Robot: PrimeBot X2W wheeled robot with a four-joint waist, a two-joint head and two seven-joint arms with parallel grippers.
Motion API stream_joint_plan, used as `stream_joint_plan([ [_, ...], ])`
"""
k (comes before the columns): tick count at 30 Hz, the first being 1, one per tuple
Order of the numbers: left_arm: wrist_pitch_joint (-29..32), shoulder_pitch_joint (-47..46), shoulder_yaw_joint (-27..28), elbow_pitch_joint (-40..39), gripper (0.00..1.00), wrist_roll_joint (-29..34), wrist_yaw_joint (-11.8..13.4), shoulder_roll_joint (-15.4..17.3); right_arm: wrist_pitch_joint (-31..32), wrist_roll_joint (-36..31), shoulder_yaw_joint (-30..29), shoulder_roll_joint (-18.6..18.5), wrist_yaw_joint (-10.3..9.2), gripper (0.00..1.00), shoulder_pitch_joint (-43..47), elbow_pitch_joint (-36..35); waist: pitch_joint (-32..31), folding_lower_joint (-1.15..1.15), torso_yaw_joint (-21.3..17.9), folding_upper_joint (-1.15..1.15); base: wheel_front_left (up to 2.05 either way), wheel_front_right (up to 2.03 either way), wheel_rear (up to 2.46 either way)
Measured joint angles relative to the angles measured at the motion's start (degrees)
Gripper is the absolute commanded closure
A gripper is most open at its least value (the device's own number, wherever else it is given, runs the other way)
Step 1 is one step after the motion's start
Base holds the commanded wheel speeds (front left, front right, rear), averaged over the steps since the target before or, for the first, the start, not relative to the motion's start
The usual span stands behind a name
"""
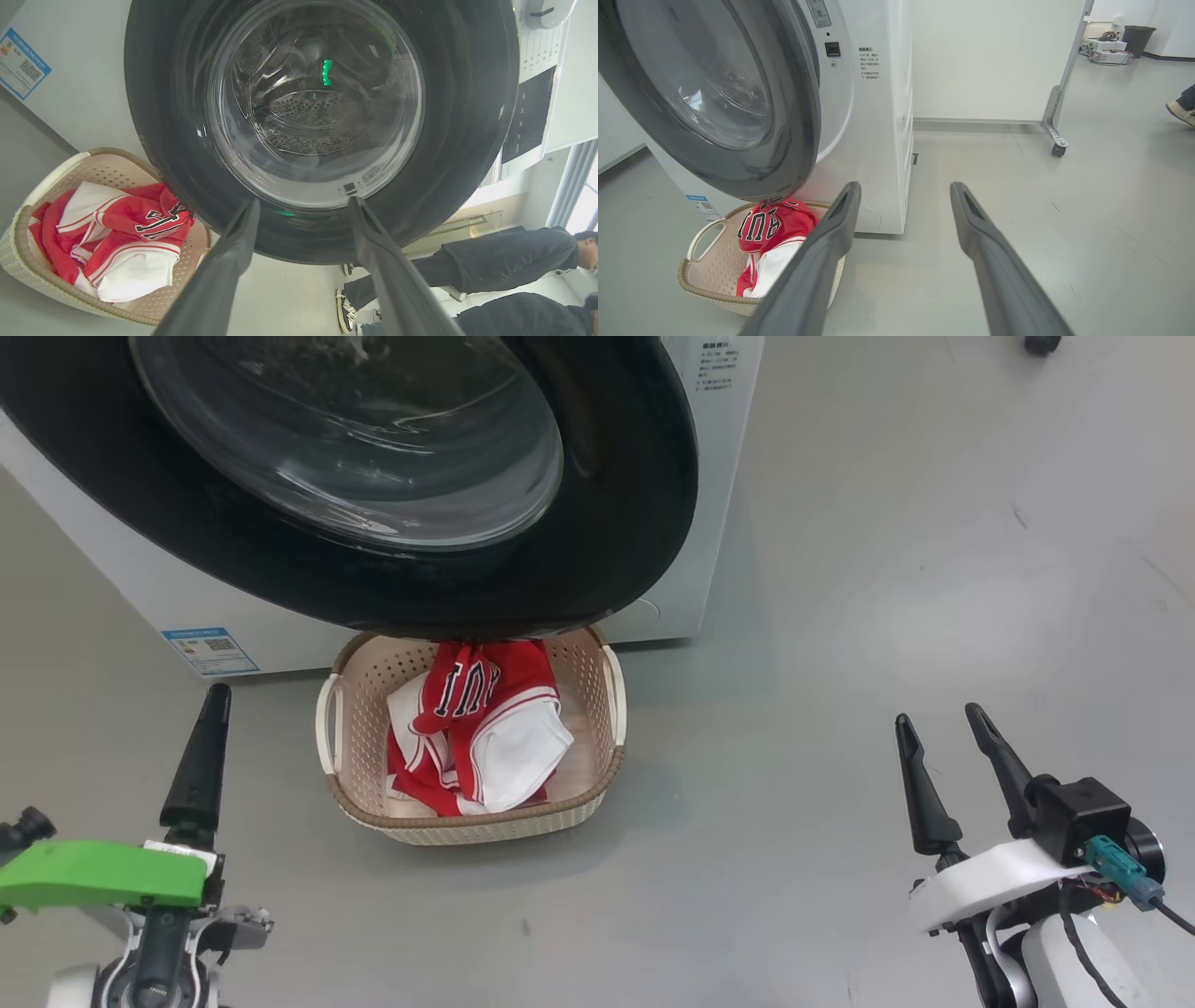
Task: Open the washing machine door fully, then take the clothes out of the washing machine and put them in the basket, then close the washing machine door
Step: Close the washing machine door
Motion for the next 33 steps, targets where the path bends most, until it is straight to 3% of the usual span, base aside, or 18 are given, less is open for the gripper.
stream_joint_plan([
  [11,-10.04,6.34,-5.16,0.24,0.00,24.87,0.09,5.35,0.00,-0.07,0.21,0.00,-0.23,0.00,2.52,0.10,-4.19,0.00,2.09,0.00,0.00,0.00,0.00],
  [18,-15.21,8.42,-9.27,-0.15,0.00,39.24,3.66,7.84,0.01,-0.07,0.13,-0.18,-0.71,0.00,3.64,-0.36,-5.80,0.00,2.89,0.00,0.00,0.00,0.00],
  [26,-18.55,10.56,-12.34,-0.03,0.00,47.65,8.43,8.23,0.12,-0.64,0.25,-0.37,-1.22,0.00,4.46,-0.97,-7.03,0.00,3.38,0.00,0.00,0.00,0.00],
  [33,-19.70,11.21,-13.99,-0.02,0.00,49.43,10.42,7.59,0.26,-1.13,0.40,-0.42,-1.91,0.00,5.63,-1.31,-7.47,0.00,3.31,0.00,0.00,0.00,0.00],
])
